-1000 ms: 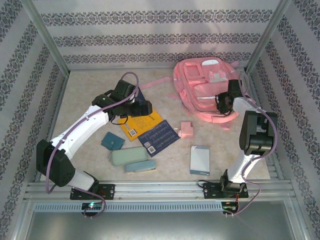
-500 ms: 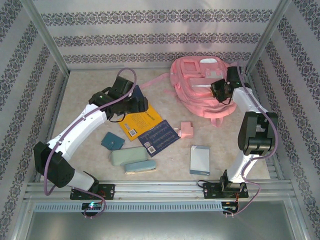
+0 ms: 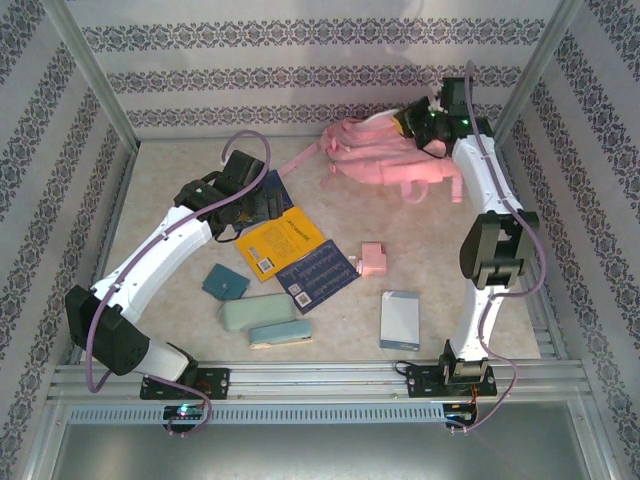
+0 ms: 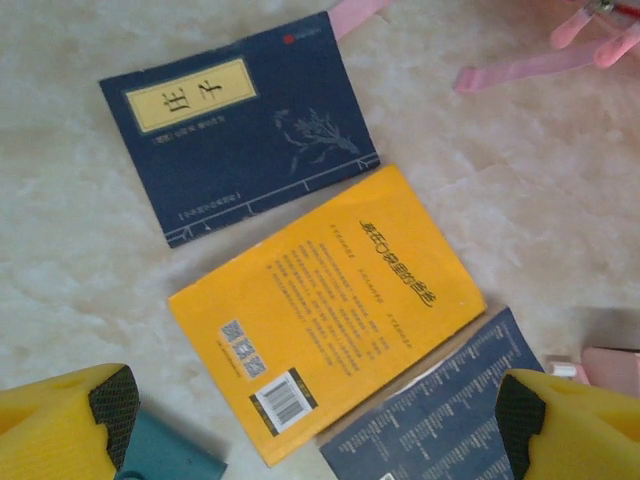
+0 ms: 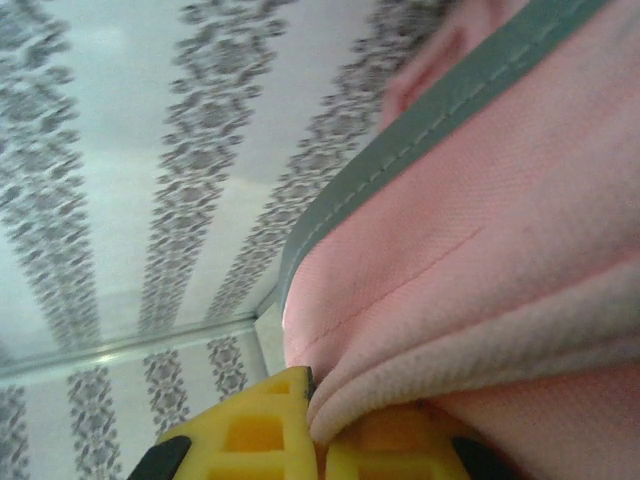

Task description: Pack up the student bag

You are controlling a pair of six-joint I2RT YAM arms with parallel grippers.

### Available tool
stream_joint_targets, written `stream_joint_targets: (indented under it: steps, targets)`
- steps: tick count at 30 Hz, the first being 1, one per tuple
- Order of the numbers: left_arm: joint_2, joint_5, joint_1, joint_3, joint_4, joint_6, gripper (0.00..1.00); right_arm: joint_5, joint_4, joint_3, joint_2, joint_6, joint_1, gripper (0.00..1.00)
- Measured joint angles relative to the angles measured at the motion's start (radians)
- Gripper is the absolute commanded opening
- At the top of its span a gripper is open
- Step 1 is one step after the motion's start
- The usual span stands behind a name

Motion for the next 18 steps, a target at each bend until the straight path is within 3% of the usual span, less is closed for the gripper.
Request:
stream_joint_targets:
  steps: [11,18]
  targets:
    - [-0.005,-0.100,0.000,0.010,-0.019,0.022,0.94,-0.063,-0.101,0.466,0.262,-0.027,0.121,0.00]
    - [-0.018,-0.134,0.000,0.010,-0.025,0.037,0.93,-0.105,-0.473,0.945,0.463,-0.233,0.119,0.00]
